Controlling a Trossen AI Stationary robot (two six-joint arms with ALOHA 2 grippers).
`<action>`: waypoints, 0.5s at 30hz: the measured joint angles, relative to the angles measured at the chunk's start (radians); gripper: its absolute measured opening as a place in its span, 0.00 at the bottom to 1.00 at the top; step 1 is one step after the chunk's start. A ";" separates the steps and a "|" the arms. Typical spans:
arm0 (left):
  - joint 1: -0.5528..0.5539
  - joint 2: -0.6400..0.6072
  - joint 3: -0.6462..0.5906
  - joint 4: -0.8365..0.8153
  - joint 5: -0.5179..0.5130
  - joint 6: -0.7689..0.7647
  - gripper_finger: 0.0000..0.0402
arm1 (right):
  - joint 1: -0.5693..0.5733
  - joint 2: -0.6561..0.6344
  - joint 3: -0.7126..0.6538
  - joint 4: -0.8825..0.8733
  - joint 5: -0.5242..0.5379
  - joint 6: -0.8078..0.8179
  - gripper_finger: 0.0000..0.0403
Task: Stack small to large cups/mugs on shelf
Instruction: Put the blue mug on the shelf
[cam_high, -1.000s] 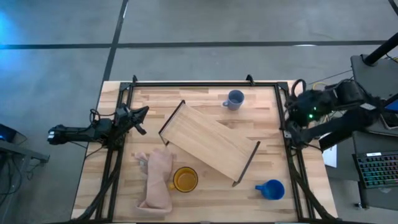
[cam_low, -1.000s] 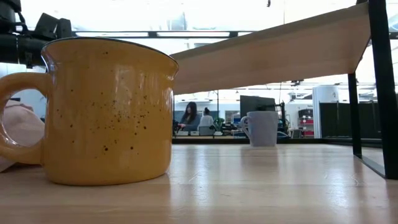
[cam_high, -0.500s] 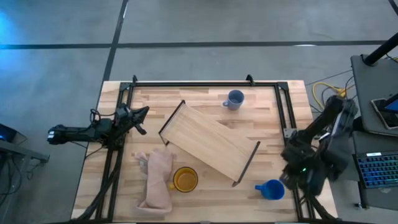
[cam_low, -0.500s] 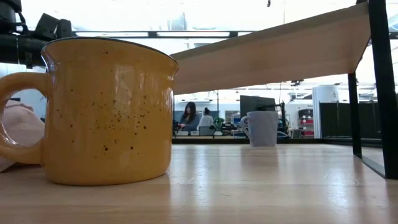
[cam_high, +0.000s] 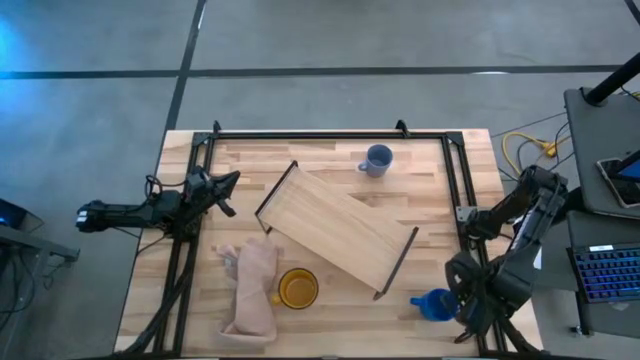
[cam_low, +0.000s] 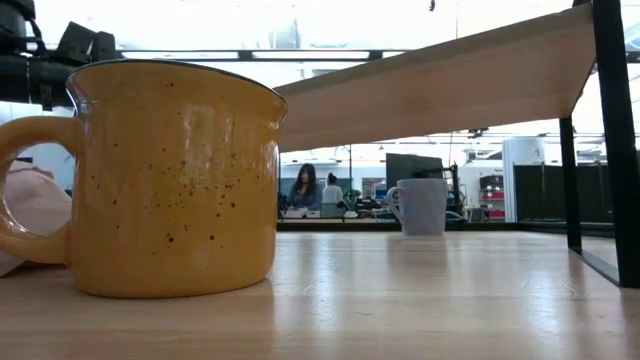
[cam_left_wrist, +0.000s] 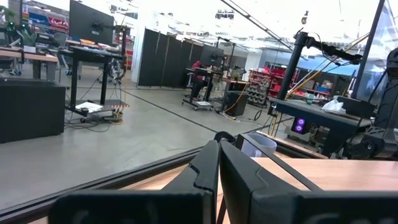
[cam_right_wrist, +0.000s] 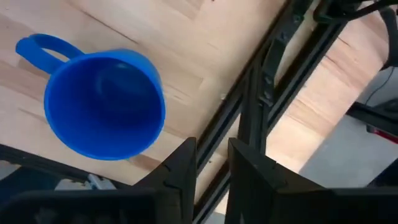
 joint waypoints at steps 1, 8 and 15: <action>0.000 0.000 0.000 0.001 0.000 0.000 0.00 | -0.001 0.000 0.000 0.005 0.007 0.000 0.22; 0.000 0.005 0.000 0.000 0.000 0.000 0.00 | -0.001 -0.017 -0.070 0.136 0.011 0.071 0.41; 0.000 0.006 0.000 -0.001 0.000 0.000 0.00 | -0.001 -0.007 -0.111 0.154 0.033 0.010 0.50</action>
